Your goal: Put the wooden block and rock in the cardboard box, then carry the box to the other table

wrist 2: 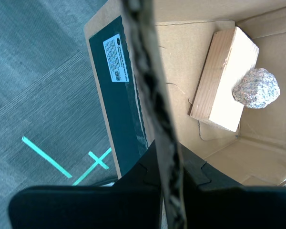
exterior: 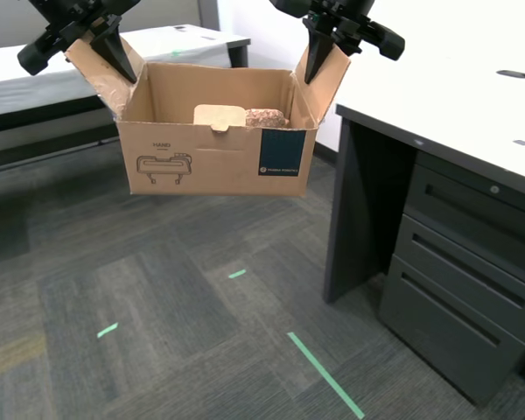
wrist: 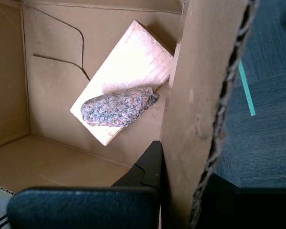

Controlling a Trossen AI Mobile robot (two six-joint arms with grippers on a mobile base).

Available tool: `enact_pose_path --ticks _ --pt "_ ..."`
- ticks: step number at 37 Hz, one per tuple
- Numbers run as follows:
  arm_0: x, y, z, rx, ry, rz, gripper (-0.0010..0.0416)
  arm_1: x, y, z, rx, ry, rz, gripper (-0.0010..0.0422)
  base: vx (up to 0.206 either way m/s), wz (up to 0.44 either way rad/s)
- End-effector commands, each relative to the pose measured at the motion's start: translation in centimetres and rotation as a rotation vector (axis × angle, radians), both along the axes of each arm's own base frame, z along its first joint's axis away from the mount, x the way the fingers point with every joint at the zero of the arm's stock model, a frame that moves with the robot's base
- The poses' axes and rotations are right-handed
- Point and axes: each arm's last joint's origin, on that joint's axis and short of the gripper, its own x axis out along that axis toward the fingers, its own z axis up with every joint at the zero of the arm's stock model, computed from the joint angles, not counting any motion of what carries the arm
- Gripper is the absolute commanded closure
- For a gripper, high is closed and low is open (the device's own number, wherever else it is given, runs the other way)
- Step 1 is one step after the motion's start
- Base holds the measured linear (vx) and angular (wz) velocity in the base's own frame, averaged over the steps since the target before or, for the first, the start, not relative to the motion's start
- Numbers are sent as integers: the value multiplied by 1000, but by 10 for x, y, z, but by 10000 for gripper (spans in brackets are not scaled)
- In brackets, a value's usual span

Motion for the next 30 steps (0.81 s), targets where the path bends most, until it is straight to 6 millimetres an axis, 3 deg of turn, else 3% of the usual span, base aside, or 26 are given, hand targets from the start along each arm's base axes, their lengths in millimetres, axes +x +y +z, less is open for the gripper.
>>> enact_pose_path --ticks 1,16,30 --pt "0 0 1 -4 -5 4 407 0 0 0 3 1 -2 413 -13 137" --pt "-1 0 -3 -9 6 6 406 -5 -1 -5 19 18 -37 413 37 74" --pt "-7 -3 -18 -37 32 48 407 -15 0 -37 12 91 -4 413 128 9"
